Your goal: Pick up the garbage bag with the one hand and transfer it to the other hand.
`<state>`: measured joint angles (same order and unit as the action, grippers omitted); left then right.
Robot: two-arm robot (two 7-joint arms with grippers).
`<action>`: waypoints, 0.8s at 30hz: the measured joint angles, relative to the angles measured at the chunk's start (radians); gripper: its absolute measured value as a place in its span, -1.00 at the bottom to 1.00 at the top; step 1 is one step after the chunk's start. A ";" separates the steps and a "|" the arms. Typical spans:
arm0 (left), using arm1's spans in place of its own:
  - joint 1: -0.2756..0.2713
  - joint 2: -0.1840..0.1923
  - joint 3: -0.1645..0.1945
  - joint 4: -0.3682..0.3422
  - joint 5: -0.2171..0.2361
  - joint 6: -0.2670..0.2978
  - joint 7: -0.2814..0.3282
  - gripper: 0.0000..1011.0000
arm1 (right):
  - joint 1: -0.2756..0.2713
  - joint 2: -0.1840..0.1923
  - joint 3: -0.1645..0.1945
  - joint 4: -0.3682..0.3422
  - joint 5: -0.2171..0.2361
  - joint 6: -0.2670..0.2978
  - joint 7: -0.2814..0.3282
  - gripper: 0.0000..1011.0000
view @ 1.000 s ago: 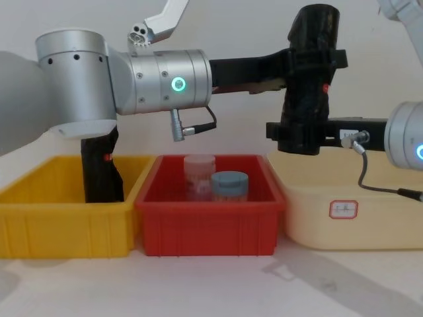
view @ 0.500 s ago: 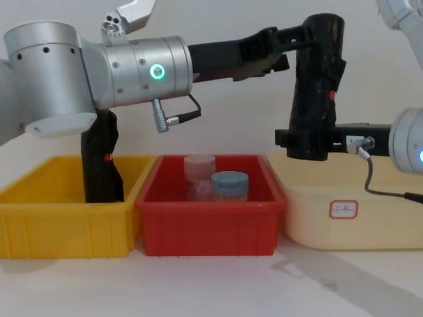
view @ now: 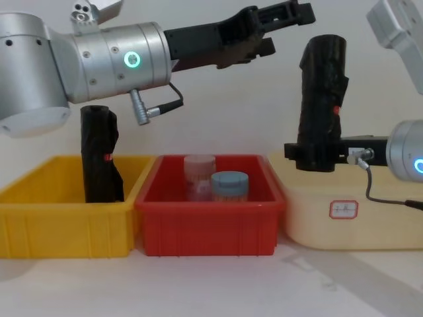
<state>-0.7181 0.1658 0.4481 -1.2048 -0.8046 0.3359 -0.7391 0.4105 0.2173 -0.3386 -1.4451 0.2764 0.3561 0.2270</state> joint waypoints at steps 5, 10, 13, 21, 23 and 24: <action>0.019 0.016 -0.008 -0.038 -0.004 0.003 0.020 0.98 | 0.012 -0.009 0.010 0.022 -0.008 0.000 -0.019 -0.03; 0.040 0.034 -0.020 -0.081 -0.002 0.002 0.062 0.98 | 0.019 -0.019 0.025 0.035 -0.013 0.000 -0.039 -0.03; 0.051 0.044 -0.027 -0.104 0.003 0.000 0.091 0.98 | 0.022 -0.025 0.037 0.038 -0.013 0.002 -0.050 -0.03; 0.078 0.063 -0.048 -0.155 0.022 -0.009 0.178 0.98 | 0.030 -0.043 0.069 0.046 -0.006 0.019 -0.078 -0.03; 0.084 0.068 -0.055 -0.169 0.028 -0.011 0.204 0.98 | 0.036 -0.049 0.078 0.052 -0.004 0.026 -0.087 -0.03; 0.087 0.069 -0.057 -0.173 0.030 -0.013 0.214 0.98 | 0.038 -0.051 0.081 0.055 -0.004 0.027 -0.089 -0.03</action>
<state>-0.6316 0.2348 0.3910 -1.3777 -0.7748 0.3234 -0.5251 0.4485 0.1661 -0.2578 -1.3902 0.2728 0.3828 0.1377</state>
